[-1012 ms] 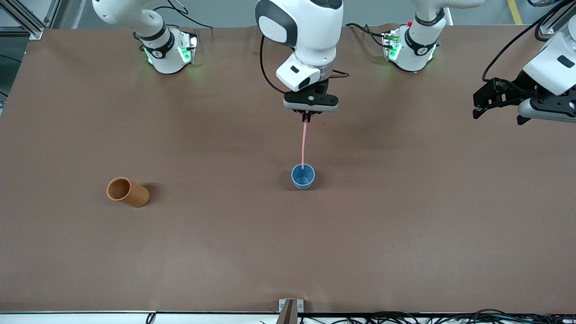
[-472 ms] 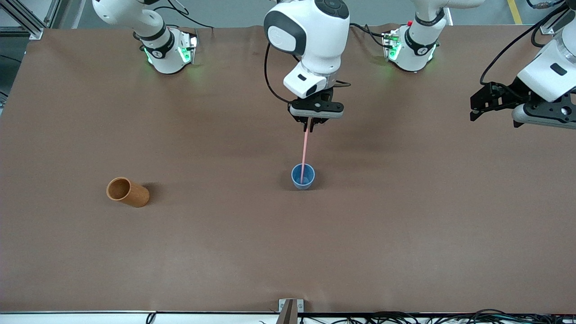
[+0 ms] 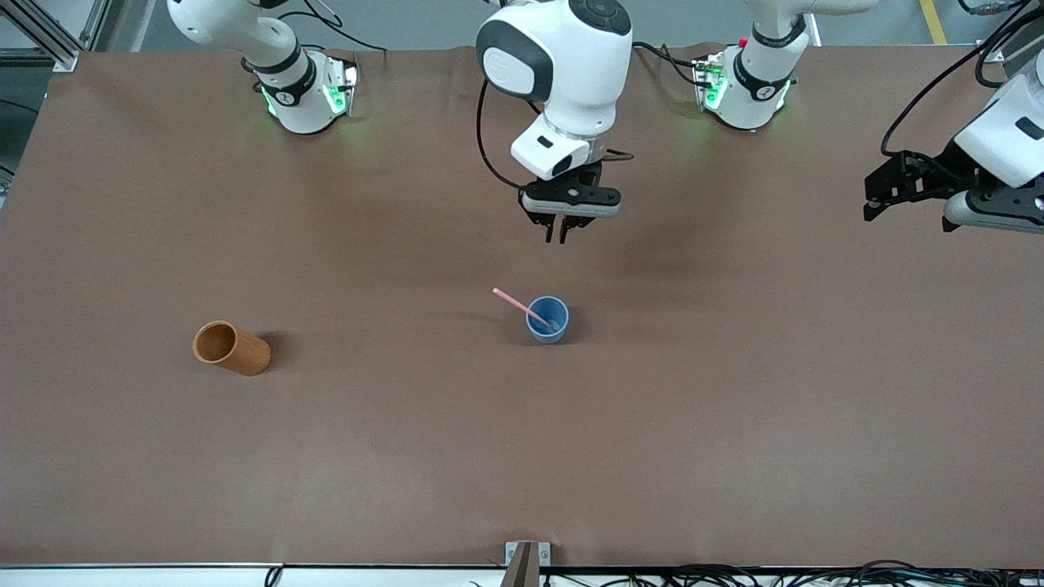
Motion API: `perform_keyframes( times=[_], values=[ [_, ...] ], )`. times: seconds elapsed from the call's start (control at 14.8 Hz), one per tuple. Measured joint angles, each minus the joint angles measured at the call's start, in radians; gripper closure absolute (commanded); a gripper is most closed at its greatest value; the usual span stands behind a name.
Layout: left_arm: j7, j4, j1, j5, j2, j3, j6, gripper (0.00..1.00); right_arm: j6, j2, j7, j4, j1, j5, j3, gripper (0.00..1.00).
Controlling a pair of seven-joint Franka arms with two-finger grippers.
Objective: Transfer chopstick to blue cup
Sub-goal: 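Open the right gripper to release the chopstick in the cup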
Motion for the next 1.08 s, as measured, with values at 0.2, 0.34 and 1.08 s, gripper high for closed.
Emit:
perform_keyframes(
  times=[0.2,0.34,1.08],
  values=[
    [0.0,0.0,0.0,0.0,0.001,0.0,0.0,0.0,-0.026,-0.048,-0.003,0.013,-0.053,0.015,-0.006,0.39],
    [0.0,0.0,0.0,0.0,0.003,0.0,0.0,0.0,-0.11,-0.118,-0.052,0.016,-0.121,0.07,-0.009,0.17],
    [0.0,0.0,0.001,0.0,0.005,0.002,0.0,0.0,-0.213,-0.571,-0.648,-0.374,-0.596,0.186,-0.014,0.09]
  ],
)
